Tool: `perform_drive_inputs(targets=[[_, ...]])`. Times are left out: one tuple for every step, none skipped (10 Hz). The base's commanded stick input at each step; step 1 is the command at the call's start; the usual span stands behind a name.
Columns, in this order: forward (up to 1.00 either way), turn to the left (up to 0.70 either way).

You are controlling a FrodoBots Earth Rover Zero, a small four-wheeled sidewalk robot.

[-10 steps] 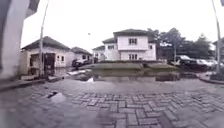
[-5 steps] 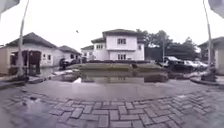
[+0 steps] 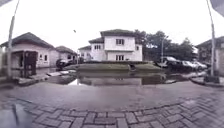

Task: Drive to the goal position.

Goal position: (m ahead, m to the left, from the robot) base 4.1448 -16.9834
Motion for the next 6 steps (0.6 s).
perform_drive_inputs(targets=[[0.70,0.00],[0.70,0.00],[0.70,0.00],[0.70,0.00],[0.70,0.00],[0.70,0.00]])
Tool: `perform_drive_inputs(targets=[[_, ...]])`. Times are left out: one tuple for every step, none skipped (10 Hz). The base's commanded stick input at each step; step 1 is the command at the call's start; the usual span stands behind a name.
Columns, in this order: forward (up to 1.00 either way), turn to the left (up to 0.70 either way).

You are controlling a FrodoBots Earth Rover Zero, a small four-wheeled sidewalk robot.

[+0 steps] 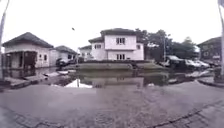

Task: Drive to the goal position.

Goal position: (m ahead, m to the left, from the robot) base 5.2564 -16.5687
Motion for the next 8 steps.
perform_drive_inputs(targets=[[0.70,-0.35],[0.70,-0.35],[0.70,-0.35],[0.70,-0.35],[0.70,-0.35],[0.70,-0.15],[0.70,0.00],[0.70,0.00]])
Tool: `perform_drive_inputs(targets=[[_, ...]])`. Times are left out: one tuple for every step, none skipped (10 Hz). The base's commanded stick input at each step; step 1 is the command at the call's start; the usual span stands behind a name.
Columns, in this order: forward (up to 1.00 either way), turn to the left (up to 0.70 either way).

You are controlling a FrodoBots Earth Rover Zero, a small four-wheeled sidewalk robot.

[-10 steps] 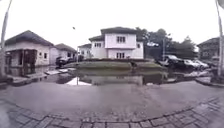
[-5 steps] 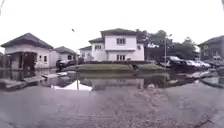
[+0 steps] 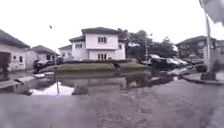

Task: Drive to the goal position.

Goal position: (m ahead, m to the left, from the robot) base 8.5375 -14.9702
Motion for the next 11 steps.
perform_drive_inputs(targets=[[0.70,0.00],[0.70,0.00],[0.70,0.00],[0.70,-0.04],[0.70,-0.11],[0.70,-0.35],[0.70,-0.35],[0.70,-0.35],[0.70,-0.22],[0.70,-0.01],[0.70,0.00]])
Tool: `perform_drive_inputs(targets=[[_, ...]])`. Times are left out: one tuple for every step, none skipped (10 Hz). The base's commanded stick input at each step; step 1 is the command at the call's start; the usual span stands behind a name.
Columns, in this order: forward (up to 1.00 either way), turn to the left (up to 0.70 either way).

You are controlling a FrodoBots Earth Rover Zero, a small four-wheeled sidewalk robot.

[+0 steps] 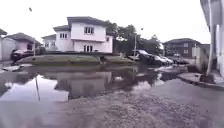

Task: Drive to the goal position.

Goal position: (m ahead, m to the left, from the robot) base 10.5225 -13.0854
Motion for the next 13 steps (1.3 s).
perform_drive_inputs(targets=[[0.70,0.00],[0.70,0.00],[0.70,0.00],[0.70,0.00],[0.70,0.00],[0.70,-0.35],[0.70,-0.35],[0.70,-0.35],[0.70,0.00],[0.70,0.00],[0.70,0.00],[0.70,0.00],[0.70,0.00]])
